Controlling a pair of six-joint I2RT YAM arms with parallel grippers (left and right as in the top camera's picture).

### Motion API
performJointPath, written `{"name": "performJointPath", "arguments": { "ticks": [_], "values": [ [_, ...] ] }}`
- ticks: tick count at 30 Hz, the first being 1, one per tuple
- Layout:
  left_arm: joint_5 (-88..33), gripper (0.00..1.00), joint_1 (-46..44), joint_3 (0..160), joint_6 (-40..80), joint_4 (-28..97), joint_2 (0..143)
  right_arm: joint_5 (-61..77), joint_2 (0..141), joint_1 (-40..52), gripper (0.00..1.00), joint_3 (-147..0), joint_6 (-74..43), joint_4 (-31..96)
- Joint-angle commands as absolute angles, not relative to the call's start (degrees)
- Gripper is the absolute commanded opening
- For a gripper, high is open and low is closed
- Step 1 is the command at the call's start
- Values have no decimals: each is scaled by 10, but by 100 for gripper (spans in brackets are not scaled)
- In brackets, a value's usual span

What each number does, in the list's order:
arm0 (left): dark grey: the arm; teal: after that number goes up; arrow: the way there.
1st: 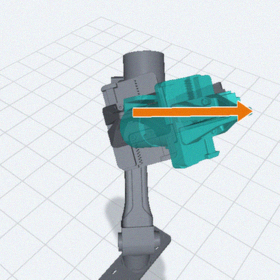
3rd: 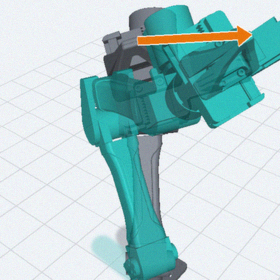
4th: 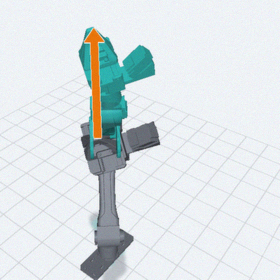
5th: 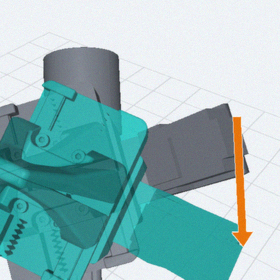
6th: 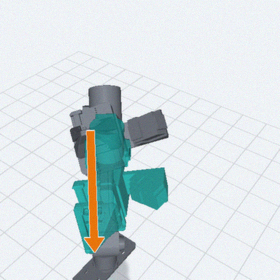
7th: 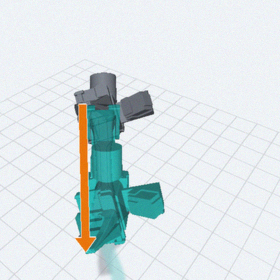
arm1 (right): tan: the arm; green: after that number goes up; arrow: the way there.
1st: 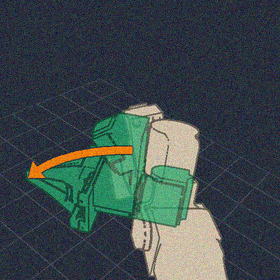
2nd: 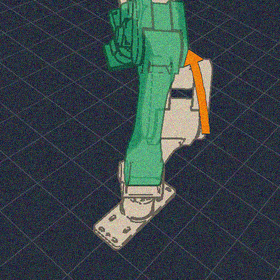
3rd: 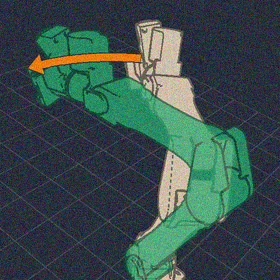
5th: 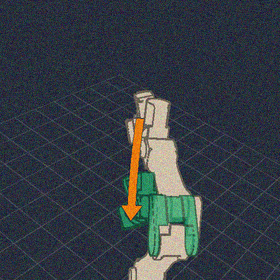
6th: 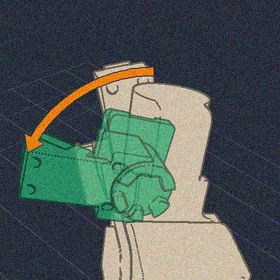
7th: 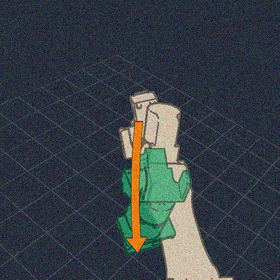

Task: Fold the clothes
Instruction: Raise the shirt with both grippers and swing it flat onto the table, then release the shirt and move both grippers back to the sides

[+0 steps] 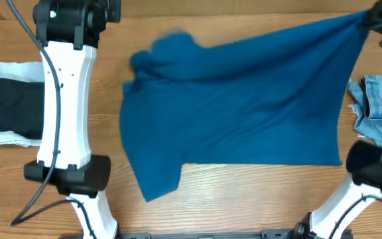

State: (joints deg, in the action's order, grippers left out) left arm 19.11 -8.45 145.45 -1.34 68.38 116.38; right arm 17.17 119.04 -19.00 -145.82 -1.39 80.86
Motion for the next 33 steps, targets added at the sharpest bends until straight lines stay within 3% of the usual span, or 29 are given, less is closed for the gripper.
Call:
{"name": "performJointPath", "arguments": {
  "ticks": [1, 3, 7, 9, 11, 15, 16, 19, 21, 24, 28, 31, 33],
  "values": [
    [193, 33, -66, 1463, -6, 655, 1221, 163, 1259, -172, 5, -1462, -6, 768],
    [163, 34, -58, 1463, 0, 638, 1249, 146, 1290, -168, 8, -1462, -6, 740],
    [128, 35, -58, 1464, 1, 645, 1250, 96, 1296, -171, 61, -1463, -12, 724],
    [118, 35, -59, 1464, 0, 678, 1240, 100, 1288, -177, 68, -1463, -37, 755],
    [116, 35, -64, 1464, 0, 710, 1228, 103, 1282, -177, 80, -1463, -37, 792],
    [36, 37, -71, 1464, 0, 795, 1205, 133, 1276, -175, 78, -1463, -61, 918],
    [-1, 36, -71, 1464, 0, 822, 1208, 143, 1276, -173, 74, -1462, -61, 950],
    [-91, 20, -78, 1463, -37, 883, 1223, 169, 1272, -159, 46, -1442, -71, 971],
    [-79, 24, -94, 1464, -64, 900, 1215, 203, 1268, -138, 39, -1440, -71, 971],
    [-69, 24, -103, 1464, -63, 922, 1154, 200, 1222, -110, 40, -1441, -45, 971],
    [-24, 24, -106, 1464, -62, 966, 1001, 121, 1056, -74, 51, -1441, -48, 970],
    [19, 24, -117, 1464, -40, 968, 919, 36, 958, -71, 55, -1441, -115, 970],
    [119, 20, -116, 1463, -14, 967, 893, -50, 922, -74, 59, -1439, -249, 970]
  ]
}}
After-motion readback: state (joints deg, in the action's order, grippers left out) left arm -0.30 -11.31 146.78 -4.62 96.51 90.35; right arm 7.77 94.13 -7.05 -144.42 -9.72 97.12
